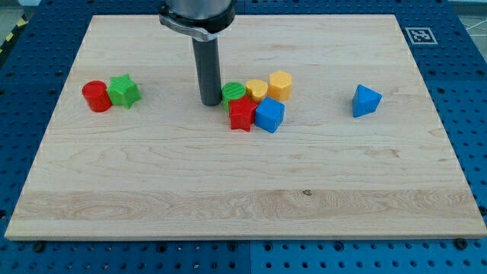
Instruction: Push the red circle towards the top center
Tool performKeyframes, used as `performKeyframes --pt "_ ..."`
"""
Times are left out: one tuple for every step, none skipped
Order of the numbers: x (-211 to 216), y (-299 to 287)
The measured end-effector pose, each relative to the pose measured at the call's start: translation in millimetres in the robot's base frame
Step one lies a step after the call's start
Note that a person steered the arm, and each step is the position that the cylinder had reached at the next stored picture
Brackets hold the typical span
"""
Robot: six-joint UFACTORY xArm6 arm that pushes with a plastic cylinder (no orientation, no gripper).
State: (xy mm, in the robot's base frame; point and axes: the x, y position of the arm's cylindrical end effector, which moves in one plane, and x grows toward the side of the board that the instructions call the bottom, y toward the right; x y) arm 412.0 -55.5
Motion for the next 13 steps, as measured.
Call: performKeyframes --pt "0.0 0.0" --pt "2.0 -1.7" --pt "7.0 -17.0" --pt "17.3 -33.6" --pt "29.8 -50.7" --pt "46.0 -67.1" --pt "54.0 -85.0" --pt "54.0 -108.3" --pt "54.0 -130.0" --pt "54.0 -146.9" --pt "54.0 -161.9" --pt "43.8 -173.4" --pt "23.0 -184.9"
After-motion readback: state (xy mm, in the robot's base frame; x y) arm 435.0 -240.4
